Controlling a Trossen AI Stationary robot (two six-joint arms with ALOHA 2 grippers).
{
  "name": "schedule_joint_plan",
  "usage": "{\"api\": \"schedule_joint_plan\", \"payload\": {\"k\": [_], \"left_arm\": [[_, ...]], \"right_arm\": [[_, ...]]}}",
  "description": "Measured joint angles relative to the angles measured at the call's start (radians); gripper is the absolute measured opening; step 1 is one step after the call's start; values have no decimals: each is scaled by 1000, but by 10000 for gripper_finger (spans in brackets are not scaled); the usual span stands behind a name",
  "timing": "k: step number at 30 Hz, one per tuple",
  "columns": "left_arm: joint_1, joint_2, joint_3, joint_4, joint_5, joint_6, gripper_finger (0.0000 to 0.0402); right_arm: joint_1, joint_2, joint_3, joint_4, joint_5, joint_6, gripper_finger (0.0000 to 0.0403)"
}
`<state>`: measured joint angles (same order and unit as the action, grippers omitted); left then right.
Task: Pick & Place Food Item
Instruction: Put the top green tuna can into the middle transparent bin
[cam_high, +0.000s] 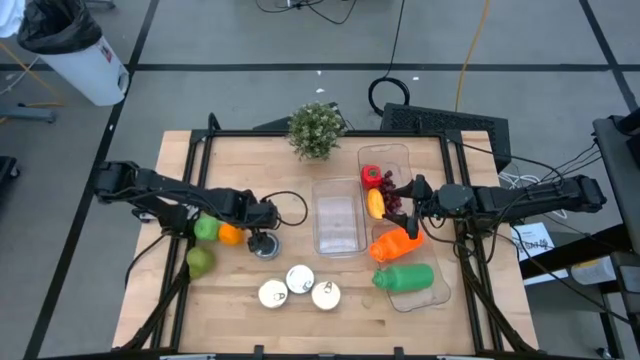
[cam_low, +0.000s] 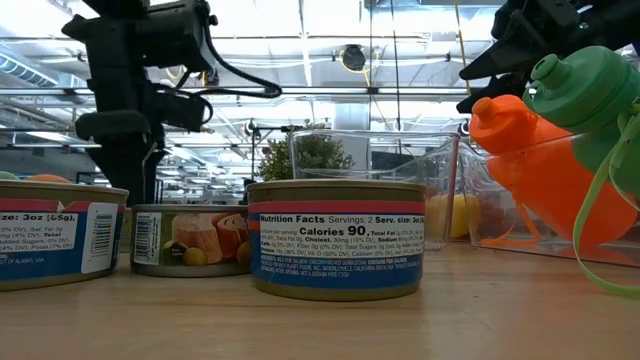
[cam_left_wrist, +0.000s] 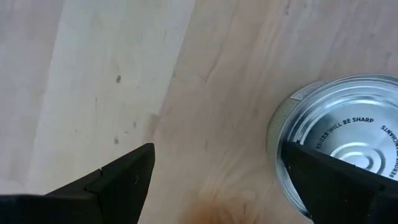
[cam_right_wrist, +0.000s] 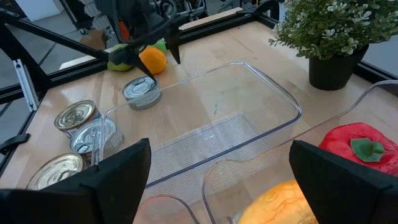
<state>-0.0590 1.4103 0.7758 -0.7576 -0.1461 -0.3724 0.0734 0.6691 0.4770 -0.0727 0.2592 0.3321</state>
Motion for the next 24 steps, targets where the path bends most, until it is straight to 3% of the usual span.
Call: {"api": "schedule_joint_plan", "payload": {"k": [10,16,24], "left_arm": [[11,14,1,-27,-142,4,360],[81,15,0,-77,-204,0,360],[206,28,0,-87,-204,23,360]], "right_arm": [[0,0,0,0,0,0,361],[0,0,0,0,0,0,361],[0,6,0,0,0,5,361]]}}
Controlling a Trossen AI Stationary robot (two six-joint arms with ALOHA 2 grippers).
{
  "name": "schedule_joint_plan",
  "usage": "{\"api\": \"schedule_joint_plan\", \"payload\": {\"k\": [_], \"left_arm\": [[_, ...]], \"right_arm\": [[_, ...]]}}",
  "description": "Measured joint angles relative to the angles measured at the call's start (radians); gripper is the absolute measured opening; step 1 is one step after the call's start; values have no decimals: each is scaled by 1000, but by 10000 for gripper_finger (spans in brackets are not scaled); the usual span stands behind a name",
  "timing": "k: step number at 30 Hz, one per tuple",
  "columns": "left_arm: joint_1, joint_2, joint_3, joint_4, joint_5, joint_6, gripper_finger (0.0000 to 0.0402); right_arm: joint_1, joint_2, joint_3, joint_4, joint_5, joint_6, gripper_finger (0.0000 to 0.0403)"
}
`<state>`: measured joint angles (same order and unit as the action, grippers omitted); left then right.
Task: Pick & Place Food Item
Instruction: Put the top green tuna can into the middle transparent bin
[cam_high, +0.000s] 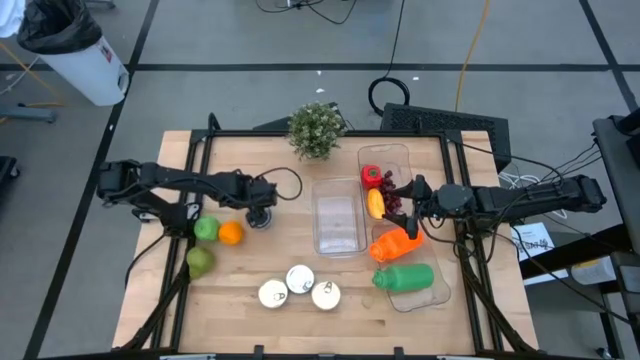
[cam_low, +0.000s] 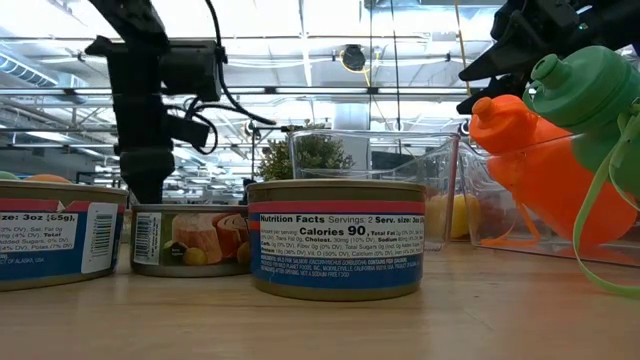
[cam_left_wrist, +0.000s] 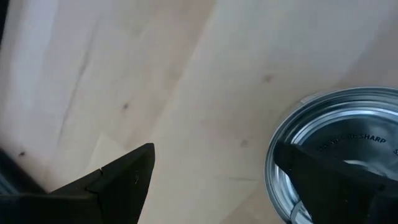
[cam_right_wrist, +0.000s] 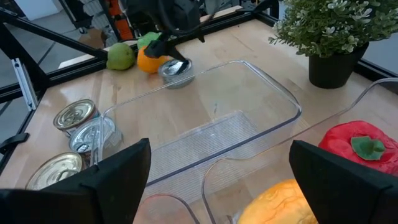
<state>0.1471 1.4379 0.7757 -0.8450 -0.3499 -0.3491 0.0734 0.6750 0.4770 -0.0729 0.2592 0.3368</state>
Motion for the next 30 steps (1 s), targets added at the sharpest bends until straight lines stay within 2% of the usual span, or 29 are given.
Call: {"api": "schedule_joint_plan", "payload": {"k": [6,10,12,20,23,25,30], "left_arm": [[81,14,2,-5,1,-12,360],[100,11,1,28,57,-44,360],[101,11,1,48,110,-57,360],[77,14,-2,170,448,-55,360],[51,18,-2,208,525,-42,360],[33,18,-2,212,537,-25,360],[9,17,-2,192,455,1,360]], "right_arm": [[0,12,0,0,0,3,361],[0,13,0,1,0,3,361],[0,13,0,1,0,3,361],[0,14,0,1,0,3,361],[0,14,0,1,0,9,361],[0,14,0,1,0,10,361],[0,14,0,1,0,10,361]]}}
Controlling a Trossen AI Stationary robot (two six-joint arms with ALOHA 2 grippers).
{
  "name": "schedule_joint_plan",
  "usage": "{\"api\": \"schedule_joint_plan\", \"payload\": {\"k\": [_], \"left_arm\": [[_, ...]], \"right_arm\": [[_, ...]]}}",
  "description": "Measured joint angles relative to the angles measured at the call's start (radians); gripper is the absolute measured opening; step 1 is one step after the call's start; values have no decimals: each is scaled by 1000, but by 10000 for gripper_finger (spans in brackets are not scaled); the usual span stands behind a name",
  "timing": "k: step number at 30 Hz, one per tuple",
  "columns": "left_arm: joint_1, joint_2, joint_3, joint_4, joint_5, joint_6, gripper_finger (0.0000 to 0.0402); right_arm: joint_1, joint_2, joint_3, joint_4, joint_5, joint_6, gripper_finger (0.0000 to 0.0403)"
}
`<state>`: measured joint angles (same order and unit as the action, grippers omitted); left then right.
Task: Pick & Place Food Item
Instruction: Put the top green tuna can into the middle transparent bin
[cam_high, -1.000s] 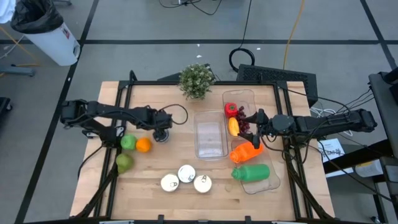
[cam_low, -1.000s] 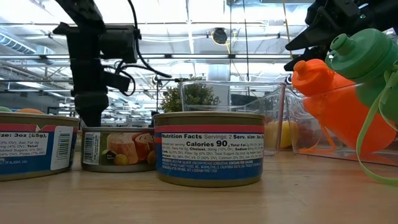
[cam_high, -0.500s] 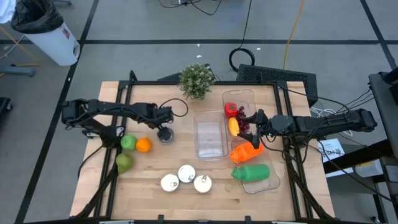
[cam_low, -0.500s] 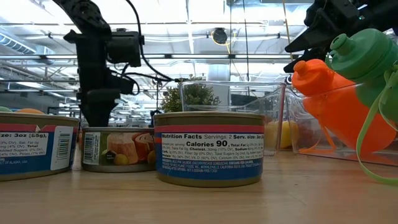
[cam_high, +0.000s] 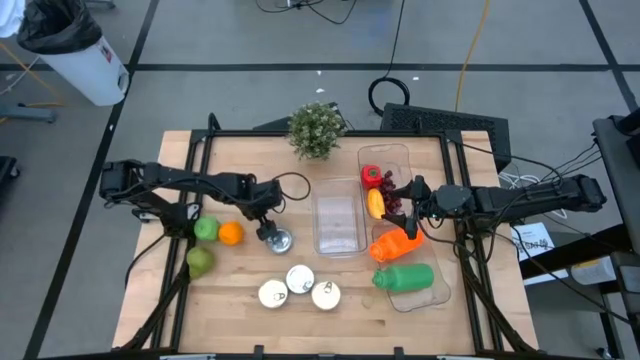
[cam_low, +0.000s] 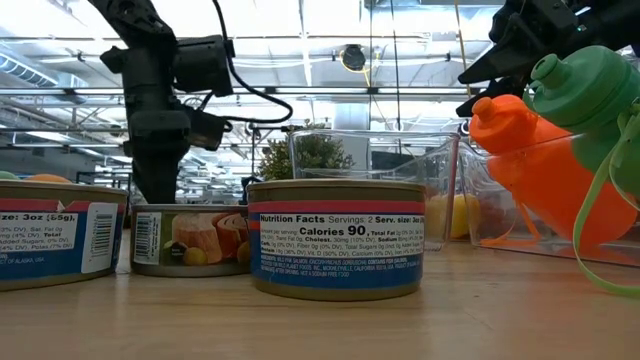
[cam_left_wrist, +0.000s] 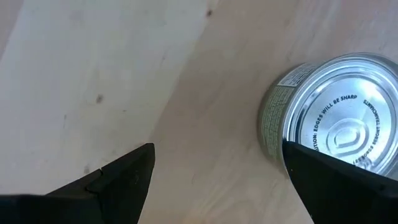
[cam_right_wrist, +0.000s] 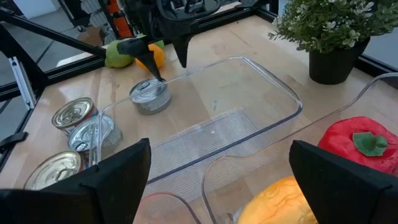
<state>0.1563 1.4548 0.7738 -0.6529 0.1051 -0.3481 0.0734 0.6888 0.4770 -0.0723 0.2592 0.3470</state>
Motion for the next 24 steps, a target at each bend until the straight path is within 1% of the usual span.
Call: {"api": "schedule_joint_plan", "payload": {"k": [8,12,17,24], "left_arm": [[0,-1,0,1,-2,8,360],[5,7,5,-23,-77,26,360],[39,17,-1,-64,-157,27,360],[75,12,0,-91,-214,28,360]], "right_arm": [[0,0,0,0,0,1,361],[0,0,0,0,0,1,361],[0,0,0,0,0,1,361],[0,0,0,0,0,1,361]]}}
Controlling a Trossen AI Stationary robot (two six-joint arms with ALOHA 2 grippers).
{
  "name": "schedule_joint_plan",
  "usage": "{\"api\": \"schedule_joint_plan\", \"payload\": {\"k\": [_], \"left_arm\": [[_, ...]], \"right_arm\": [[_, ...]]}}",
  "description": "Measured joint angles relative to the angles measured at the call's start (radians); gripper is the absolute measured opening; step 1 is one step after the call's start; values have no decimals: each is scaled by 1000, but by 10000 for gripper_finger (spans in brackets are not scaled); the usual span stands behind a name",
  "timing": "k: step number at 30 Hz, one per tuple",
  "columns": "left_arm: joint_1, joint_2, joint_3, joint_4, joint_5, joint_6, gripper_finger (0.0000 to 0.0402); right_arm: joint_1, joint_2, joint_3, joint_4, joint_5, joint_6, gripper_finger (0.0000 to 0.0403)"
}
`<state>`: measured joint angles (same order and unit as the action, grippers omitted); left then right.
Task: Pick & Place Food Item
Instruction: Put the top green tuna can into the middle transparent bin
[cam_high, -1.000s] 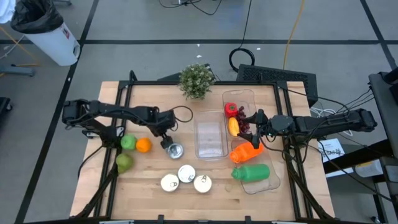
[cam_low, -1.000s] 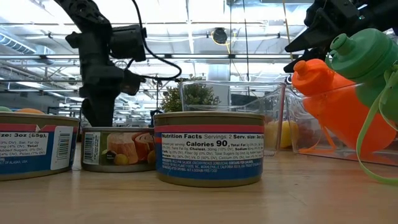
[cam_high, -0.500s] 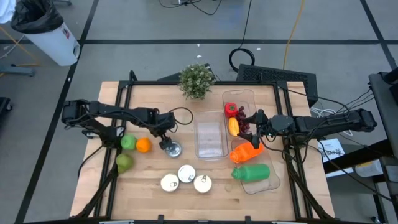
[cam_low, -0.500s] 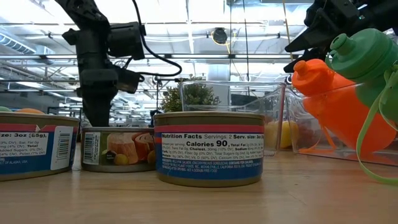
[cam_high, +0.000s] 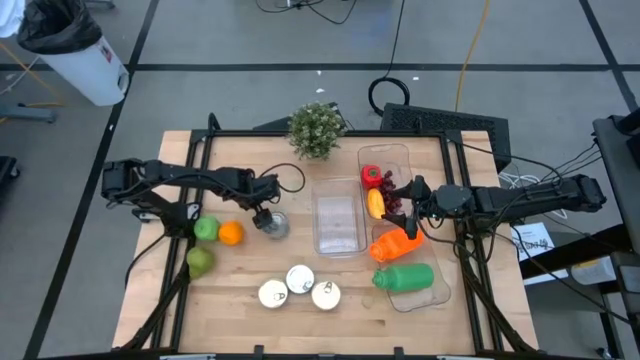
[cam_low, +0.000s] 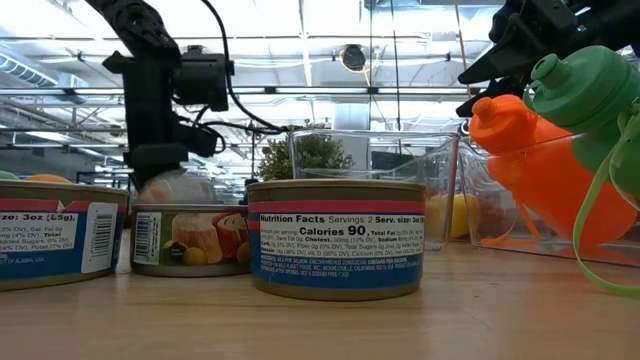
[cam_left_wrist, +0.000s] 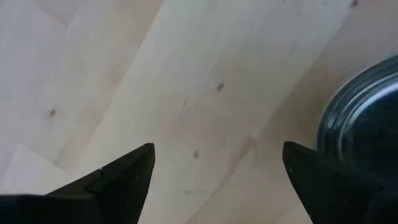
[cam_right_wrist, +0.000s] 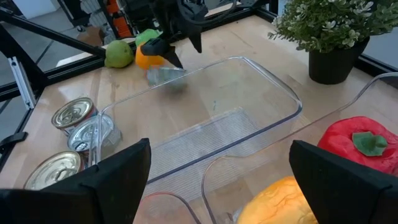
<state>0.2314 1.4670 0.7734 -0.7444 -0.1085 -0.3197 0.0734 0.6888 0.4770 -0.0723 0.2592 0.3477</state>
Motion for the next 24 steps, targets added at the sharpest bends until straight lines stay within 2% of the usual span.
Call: {"api": "schedule_joint_plan", "payload": {"k": [6,12,17,22,24], "left_arm": [[9,0,0,-17,-114,-14,360],[17,-22,0,-11,-89,-14,360],[16,-84,1,22,63,19,360],[44,-114,2,86,329,77,360],[55,-102,2,95,345,90,360]], "right_arm": [[0,0,0,0,0,0,361],[0,0,0,0,0,0,361],[0,0,0,0,0,0,361],[0,0,0,0,0,0,361],[0,0,0,0,0,0,361]]}}
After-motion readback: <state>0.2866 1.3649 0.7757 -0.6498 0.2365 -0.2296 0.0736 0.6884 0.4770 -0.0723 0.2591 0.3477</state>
